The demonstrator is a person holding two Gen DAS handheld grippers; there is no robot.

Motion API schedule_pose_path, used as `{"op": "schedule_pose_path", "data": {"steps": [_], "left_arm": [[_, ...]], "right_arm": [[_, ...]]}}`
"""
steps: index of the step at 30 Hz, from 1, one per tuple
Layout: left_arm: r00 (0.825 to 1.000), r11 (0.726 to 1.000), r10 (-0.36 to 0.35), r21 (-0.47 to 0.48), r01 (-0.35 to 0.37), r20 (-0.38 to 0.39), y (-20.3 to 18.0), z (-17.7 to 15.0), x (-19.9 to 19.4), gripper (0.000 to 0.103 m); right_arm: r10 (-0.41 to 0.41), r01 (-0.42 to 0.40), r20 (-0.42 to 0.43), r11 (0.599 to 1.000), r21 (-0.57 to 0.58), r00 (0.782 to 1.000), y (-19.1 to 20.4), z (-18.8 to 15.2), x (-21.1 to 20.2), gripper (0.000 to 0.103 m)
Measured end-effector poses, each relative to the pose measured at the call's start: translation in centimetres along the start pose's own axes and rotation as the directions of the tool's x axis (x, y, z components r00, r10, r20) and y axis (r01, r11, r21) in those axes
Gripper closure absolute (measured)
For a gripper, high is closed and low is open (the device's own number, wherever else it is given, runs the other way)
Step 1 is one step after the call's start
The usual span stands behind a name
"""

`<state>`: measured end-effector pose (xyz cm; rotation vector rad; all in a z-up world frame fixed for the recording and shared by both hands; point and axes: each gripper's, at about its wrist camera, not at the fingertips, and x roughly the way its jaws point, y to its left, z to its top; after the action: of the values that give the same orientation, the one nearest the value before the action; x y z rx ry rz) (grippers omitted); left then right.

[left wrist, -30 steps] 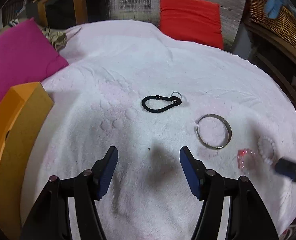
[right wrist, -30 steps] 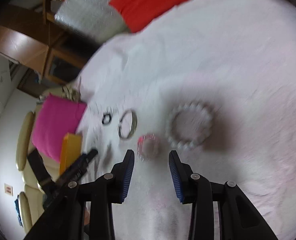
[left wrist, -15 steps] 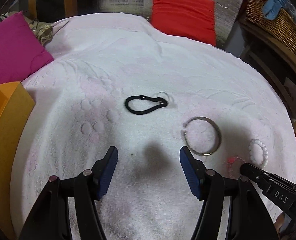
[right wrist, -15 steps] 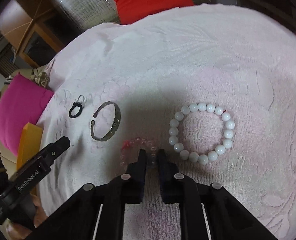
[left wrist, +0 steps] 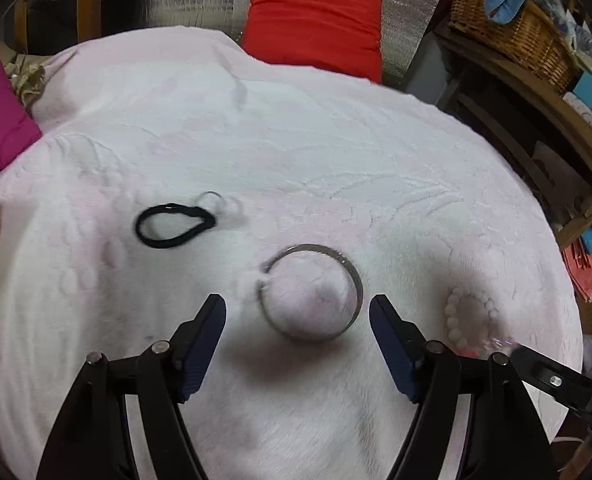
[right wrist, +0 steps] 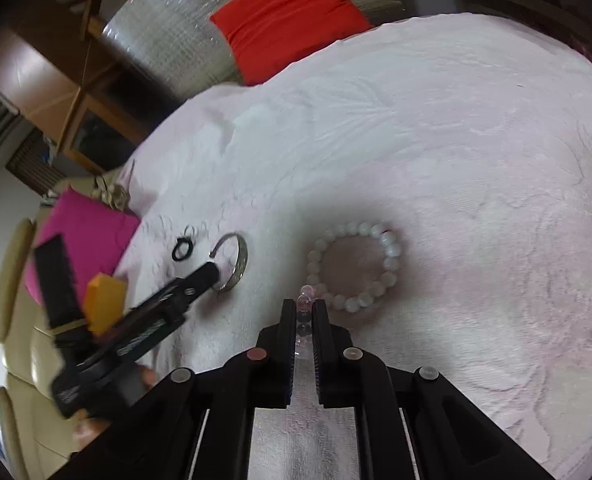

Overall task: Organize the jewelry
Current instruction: 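Grasp the silver bangle with left tool while right tool grasps the pink bracelet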

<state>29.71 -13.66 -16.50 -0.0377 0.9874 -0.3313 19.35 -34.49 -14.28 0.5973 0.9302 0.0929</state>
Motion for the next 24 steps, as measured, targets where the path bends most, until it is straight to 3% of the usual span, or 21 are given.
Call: {"op": "schedule_pose_path", "data": {"steps": [4, 10, 11, 12, 24], "left_arm": [[1.000, 1.000, -0.006, 0.007, 0.006, -0.004, -1.3, 0.0, 0.8, 0.028], [0.999, 0.998, 0.053, 0.045, -0.052, -0.004, -1.9, 0.1, 2.0, 0.028], [0.999, 0.997, 0.054, 0.049, -0.054, 0.000, -1.9, 0.1, 2.0, 0.034], [0.999, 0.997, 0.053, 0.058, -0.054, 0.010, -2.0, 0.1, 1.8, 0.041], [0.994, 0.995, 0.060, 0.074, -0.067, 0.090, -0.7, -0.8, -2.8, 0.042]], "right_arm": [[0.030, -0.030, -0.003, 0.999, 0.014, 1.000, -0.6, 0.2, -0.6, 0.094], [0.097, -0.097, -0.015, 0.995, 0.026, 0.995, -0.6, 0.2, -1.2, 0.094], [0.104, -0.103, -0.013, 0.994, 0.026, 0.995, -0.6, 0.2, -1.3, 0.094], [0.105, -0.104, -0.011, 0.994, 0.026, 0.994, -0.6, 0.1, -1.4, 0.094], [0.116, -0.116, -0.032, 0.993, -0.005, 0.993, 1.5, -1.0, -0.3, 0.094]]}}
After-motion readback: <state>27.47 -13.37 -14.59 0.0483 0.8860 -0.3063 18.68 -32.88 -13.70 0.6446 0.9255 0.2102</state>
